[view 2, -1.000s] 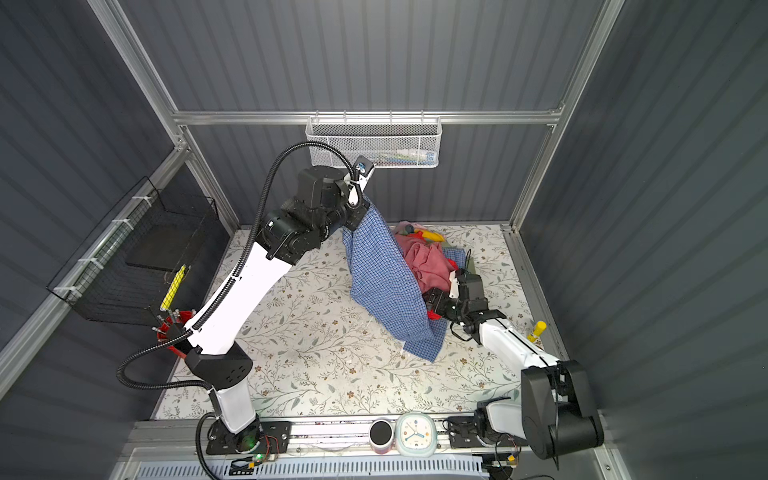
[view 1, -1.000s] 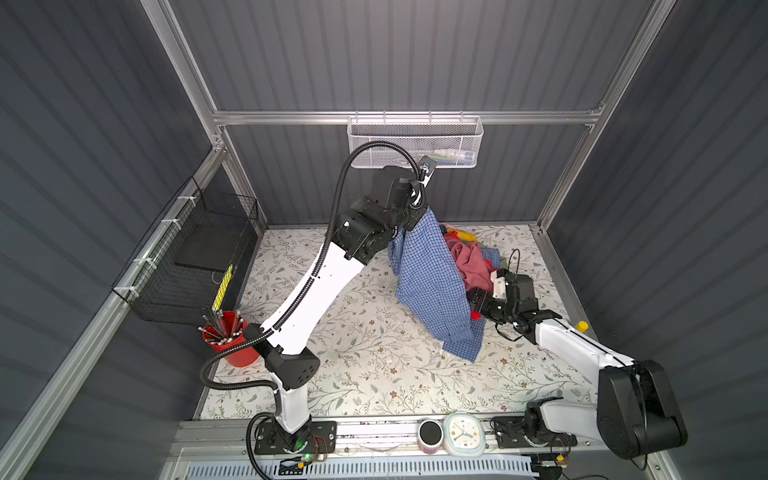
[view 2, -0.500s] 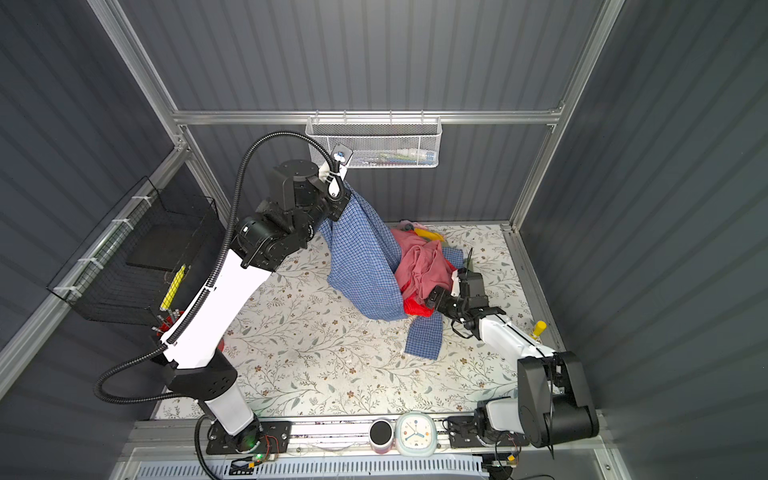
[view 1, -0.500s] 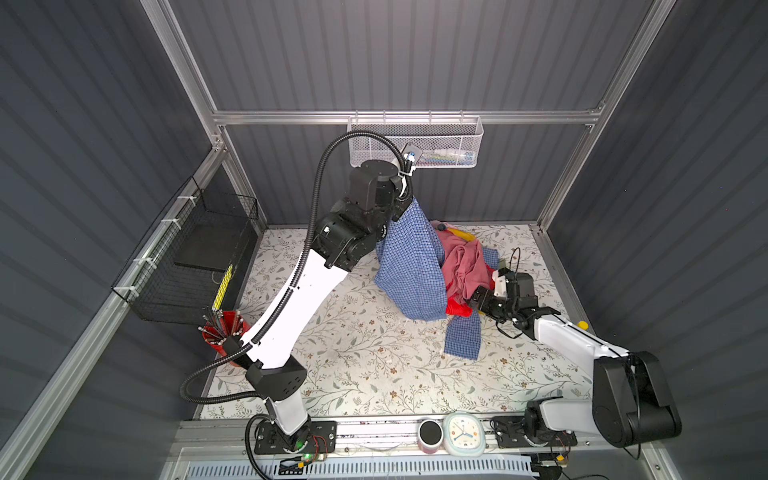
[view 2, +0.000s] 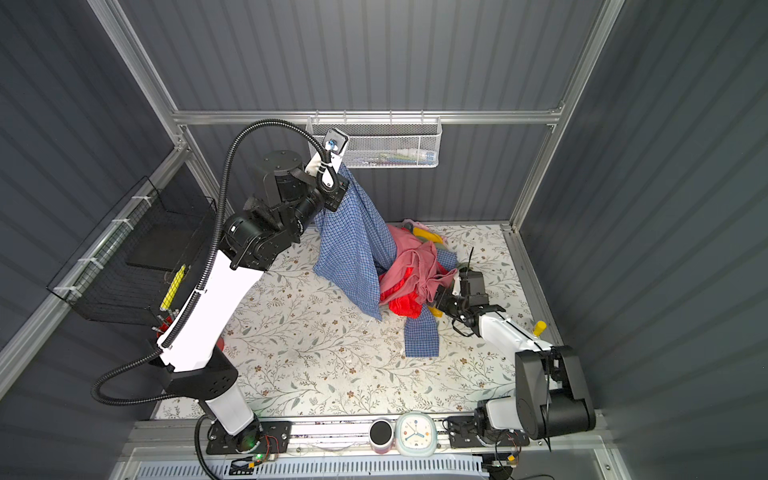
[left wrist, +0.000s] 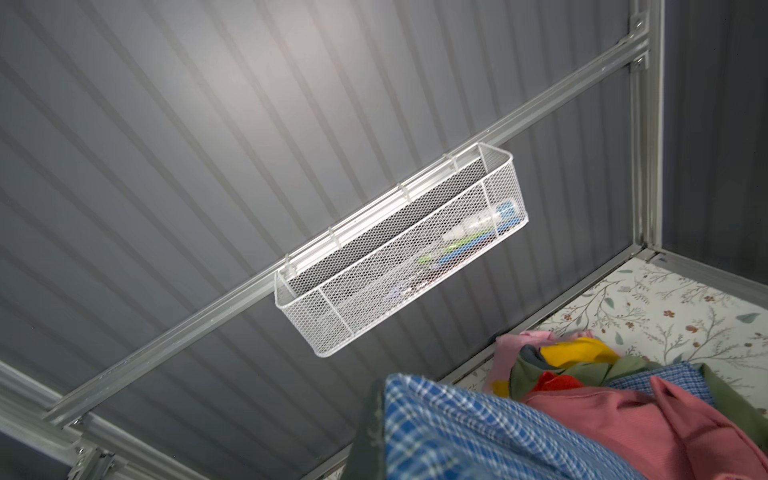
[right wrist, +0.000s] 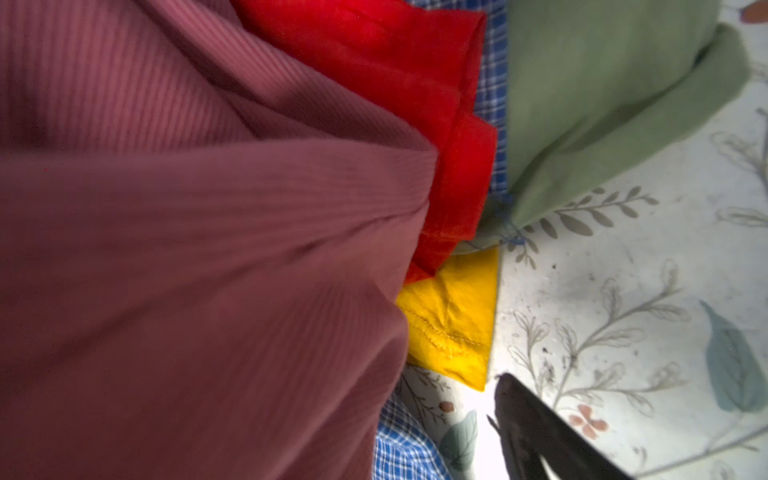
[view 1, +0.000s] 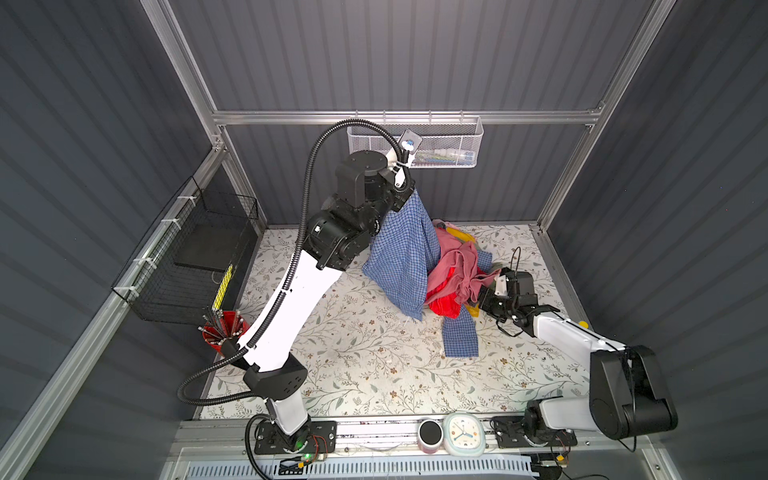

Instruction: Pick out a specific cloth from the pile

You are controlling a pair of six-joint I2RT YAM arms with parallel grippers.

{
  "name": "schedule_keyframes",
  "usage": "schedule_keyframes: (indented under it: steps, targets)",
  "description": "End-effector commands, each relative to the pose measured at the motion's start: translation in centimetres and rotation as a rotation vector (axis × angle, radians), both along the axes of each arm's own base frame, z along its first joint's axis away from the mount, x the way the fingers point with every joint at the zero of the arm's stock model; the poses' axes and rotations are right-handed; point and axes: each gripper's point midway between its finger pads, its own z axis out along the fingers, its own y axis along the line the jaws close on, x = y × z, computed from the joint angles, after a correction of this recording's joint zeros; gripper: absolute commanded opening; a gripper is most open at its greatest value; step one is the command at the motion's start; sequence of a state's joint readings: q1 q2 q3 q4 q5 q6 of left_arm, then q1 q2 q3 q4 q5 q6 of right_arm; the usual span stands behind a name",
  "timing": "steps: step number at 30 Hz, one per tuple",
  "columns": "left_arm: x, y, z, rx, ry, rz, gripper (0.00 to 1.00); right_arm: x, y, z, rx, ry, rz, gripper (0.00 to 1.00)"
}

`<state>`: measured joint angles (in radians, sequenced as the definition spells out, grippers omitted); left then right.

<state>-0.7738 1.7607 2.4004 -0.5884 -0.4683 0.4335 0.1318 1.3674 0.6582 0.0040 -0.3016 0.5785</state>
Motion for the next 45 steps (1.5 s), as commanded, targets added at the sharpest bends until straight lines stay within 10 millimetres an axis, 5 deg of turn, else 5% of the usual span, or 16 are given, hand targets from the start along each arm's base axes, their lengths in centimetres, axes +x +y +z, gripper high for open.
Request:
schedule_keyframes:
  steps: [1, 5, 15, 27, 45]
  targets:
    - [-0.1, -1.8, 1.7, -0.081, -0.038, -0.089, 0.00, 0.3, 0.3, 2.0, 0.018, -0.075, 0.021, 0.99]
    - [0.8, -2.5, 1.5, -0.098, -0.045, -0.081, 0.00, -0.4, 0.2, 3.2, -0.008, -0.099, 0.046, 0.99]
    - [-2.0, 2.6, 9.7, -0.157, -0.284, 0.045, 0.00, -0.5, 0.1, 2.6, -0.017, -0.050, 0.043, 0.99]
    - [-4.7, 4.5, 12.9, -0.189, -0.387, 0.025, 0.00, 0.0, 0.1, 2.9, -0.024, -0.036, 0.045, 0.99]
    - [-6.3, 10.1, 16.1, -0.079, -0.504, 0.277, 0.00, 0.4, 0.1, 1.8, -0.021, 0.017, 0.031, 0.99]
